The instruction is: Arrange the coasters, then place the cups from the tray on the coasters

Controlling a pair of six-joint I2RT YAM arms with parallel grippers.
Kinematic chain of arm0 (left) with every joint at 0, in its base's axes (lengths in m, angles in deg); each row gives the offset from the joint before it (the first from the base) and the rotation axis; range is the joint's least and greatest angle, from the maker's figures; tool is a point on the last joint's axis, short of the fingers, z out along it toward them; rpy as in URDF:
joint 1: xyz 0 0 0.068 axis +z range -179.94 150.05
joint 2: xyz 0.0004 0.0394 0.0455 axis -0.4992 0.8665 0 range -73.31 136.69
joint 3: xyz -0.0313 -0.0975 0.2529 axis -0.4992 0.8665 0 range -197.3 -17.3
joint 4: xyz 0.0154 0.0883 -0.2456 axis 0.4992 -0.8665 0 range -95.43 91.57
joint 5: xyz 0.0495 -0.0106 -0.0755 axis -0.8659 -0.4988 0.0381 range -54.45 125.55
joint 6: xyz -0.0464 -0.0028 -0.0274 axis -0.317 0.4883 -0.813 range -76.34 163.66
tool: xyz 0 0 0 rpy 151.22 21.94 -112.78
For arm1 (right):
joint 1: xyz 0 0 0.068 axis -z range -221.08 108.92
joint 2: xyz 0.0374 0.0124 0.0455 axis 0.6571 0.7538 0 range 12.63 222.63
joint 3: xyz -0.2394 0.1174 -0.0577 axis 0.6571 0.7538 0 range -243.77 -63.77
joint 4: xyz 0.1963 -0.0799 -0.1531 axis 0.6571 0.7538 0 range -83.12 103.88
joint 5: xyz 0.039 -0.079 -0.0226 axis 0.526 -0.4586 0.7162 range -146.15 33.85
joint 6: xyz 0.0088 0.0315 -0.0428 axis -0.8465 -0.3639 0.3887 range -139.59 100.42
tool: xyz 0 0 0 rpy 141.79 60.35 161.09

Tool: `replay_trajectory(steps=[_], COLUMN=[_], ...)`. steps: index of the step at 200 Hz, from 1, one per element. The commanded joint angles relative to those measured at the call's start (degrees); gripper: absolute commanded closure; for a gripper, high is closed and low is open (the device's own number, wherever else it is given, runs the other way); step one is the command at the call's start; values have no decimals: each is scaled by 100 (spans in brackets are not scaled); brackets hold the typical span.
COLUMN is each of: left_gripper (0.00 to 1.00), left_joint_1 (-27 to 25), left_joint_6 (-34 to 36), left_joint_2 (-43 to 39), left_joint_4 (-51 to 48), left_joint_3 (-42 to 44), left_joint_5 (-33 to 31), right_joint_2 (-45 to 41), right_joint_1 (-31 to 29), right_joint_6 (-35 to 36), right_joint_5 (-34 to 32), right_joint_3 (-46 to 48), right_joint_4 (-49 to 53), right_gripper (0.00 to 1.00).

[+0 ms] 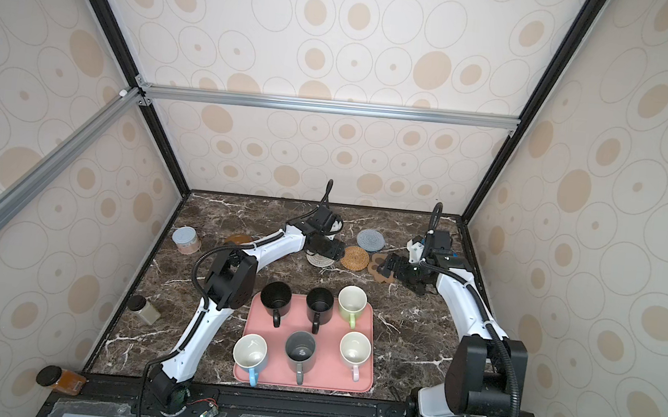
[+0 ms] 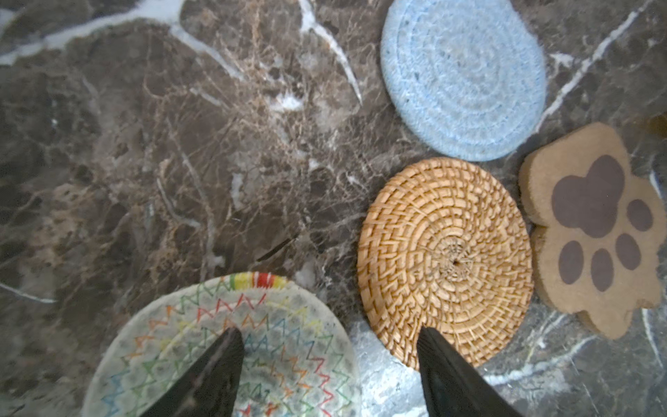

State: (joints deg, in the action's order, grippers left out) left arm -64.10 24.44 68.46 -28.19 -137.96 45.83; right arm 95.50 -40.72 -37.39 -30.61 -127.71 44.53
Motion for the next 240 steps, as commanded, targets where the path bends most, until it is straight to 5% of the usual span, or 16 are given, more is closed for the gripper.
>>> replay_trajectory(steps=[1,125,240], left_gripper=[22,21,21], left_joint_1=[14,400,313], left_joint_6=[-72,137,-371], left_joint_2=[-198,-464,-507], left_joint_4=[-163,375,900], left_joint_3=[402,1028,1141], left_joint_5=[-223,-561,-133], right_joint_2=[25,15,80], right_joint_1=[30,32,30], right_joint_6=[-31,-43,-140], right_joint_5=[65,65,135], right_joint_3=[2,-84,-142], right_joint_4=[-10,54,-18], right_gripper=[0,0,0])
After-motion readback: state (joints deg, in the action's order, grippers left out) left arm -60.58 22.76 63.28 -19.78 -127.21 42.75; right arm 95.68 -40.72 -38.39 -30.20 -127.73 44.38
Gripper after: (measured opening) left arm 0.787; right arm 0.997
